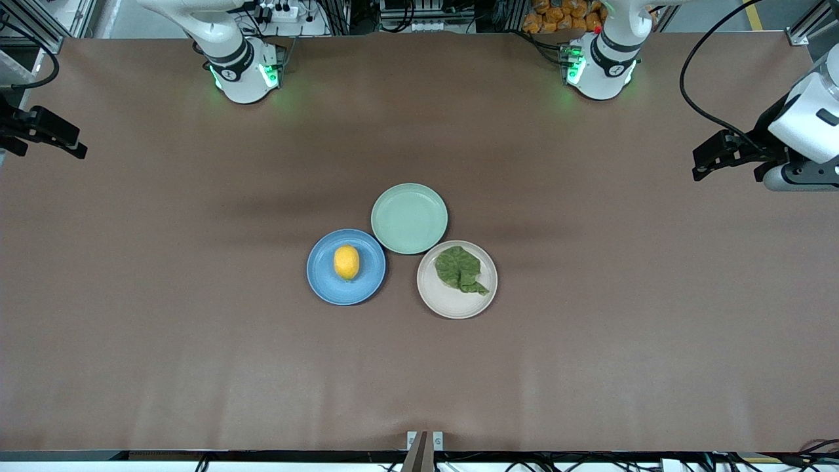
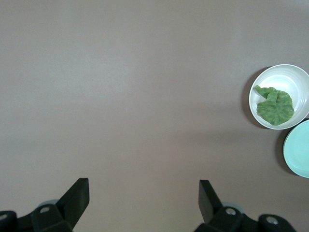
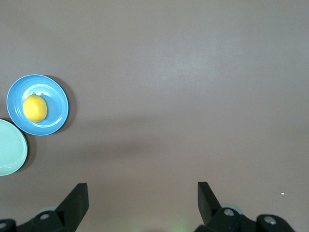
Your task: Pick lemon and lettuce from blue and beige plates
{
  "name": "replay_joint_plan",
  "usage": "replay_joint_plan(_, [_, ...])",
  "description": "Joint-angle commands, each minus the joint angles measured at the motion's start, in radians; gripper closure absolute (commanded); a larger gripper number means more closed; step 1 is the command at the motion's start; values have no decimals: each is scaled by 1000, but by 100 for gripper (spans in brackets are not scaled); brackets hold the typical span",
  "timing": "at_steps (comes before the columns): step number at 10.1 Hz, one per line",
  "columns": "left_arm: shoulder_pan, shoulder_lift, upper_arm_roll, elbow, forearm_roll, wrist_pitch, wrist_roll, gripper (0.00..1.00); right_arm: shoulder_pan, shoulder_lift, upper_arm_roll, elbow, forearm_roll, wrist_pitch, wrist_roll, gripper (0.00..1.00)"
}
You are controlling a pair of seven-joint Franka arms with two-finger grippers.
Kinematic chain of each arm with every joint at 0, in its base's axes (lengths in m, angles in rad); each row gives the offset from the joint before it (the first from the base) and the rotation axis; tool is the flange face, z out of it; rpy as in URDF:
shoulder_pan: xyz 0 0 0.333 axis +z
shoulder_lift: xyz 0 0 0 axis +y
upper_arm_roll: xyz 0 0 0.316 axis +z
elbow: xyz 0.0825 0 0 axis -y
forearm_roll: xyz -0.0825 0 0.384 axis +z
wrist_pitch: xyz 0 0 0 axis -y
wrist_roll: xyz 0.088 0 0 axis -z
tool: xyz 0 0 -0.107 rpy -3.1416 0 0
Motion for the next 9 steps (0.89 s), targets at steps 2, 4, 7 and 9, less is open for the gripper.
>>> replay_joint_plan(2, [2,29,-3,27,-17,-16,16,0,-10,3,18,0,16,-3,11,0])
replay_joint_plan(4, [-5,55,-6,25,-22,-16,10,0,-8,4,26,-2,16,0,12,0])
replay_joint_plan(7, [-52,119,-9,27,-46,22,-130,0,19,23,47,-8,18,7,32,0])
replay_joint_plan(9, [-87,175,-9,25,-48,82,-203,0,60,67,49,-8,59,27,99,0])
